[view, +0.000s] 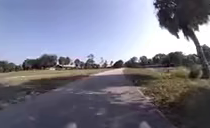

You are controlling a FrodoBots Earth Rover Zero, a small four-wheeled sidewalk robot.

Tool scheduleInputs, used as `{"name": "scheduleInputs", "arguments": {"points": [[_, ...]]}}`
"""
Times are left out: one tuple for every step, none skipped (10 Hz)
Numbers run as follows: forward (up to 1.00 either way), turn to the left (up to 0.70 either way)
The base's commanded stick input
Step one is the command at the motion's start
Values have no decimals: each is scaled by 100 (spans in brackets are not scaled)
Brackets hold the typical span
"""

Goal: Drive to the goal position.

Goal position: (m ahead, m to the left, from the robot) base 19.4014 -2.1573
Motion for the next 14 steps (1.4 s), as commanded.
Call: {"name": "scheduleInputs", "arguments": {"points": [[100,2],[100,2],[100,2],[100,2],[100,2],[100,2],[100,2],[100,2],[100,2],[100,2],[100,2],[100,2],[100,2],[100,2]]}}
